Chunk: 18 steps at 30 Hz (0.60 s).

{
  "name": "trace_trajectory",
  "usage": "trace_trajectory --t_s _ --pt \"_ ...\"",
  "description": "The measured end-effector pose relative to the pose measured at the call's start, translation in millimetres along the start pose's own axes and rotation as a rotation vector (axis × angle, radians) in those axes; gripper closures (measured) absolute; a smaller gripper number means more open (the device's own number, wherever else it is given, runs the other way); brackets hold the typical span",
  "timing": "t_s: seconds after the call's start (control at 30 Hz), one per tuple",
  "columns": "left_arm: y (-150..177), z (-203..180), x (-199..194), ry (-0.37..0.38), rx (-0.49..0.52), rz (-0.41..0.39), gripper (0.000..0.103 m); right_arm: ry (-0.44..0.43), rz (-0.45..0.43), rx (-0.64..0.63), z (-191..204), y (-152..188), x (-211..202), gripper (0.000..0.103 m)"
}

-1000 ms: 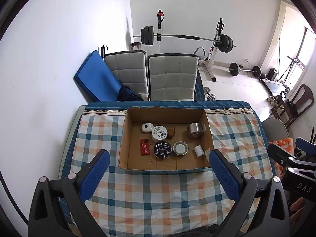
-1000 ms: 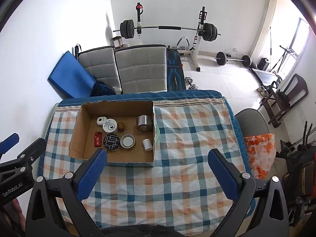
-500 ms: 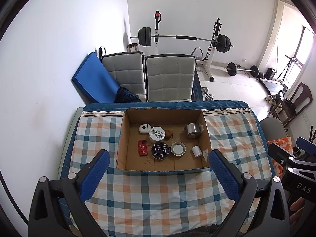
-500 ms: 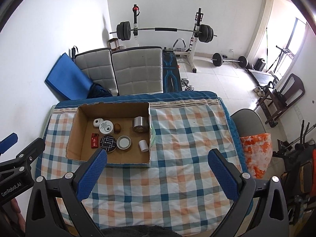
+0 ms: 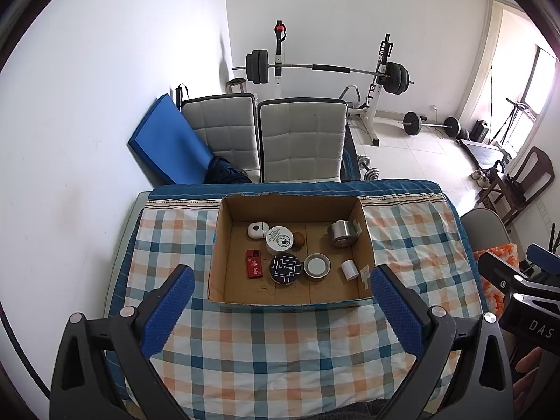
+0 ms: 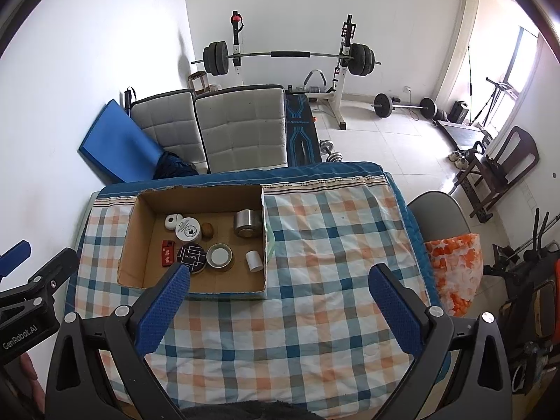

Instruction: Organize rigid objects

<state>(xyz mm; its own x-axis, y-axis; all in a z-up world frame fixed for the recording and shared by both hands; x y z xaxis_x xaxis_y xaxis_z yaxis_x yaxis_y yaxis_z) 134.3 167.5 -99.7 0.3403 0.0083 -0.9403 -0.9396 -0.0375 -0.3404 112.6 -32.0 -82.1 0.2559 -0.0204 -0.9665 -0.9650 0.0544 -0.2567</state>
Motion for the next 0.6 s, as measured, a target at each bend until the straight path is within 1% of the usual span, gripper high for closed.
trace_trajectory --t_s 0.13,0.3,0.6 --pt "-5 -1 -2 0.000 0.004 -0.004 0.000 0.003 -0.002 0.005 1 0 -1 0.000" --pt "-5 -1 -3 -0.002 0.003 -0.008 0.000 0.001 -0.004 0.007 0 -1 -1 0.000" --pt "-17 -2 -10 0.000 0.007 -0.018 0.000 0.000 -0.005 0.013 -1 0 -1 0.000"
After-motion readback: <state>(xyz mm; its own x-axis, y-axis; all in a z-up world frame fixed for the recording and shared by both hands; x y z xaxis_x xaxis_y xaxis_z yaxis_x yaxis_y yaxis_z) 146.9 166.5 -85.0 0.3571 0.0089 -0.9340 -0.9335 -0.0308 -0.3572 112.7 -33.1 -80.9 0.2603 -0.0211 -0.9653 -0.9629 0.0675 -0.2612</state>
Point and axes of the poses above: each gripper's, at about its wrist camera, not at the fingertips, and x roughly the way its jaws point, z to its left, y to its underside, the point moved 10 cm from there along x, roughly the way its jaws point, and after that the axes turned 15 degrees about z, right-handed, at the moved point
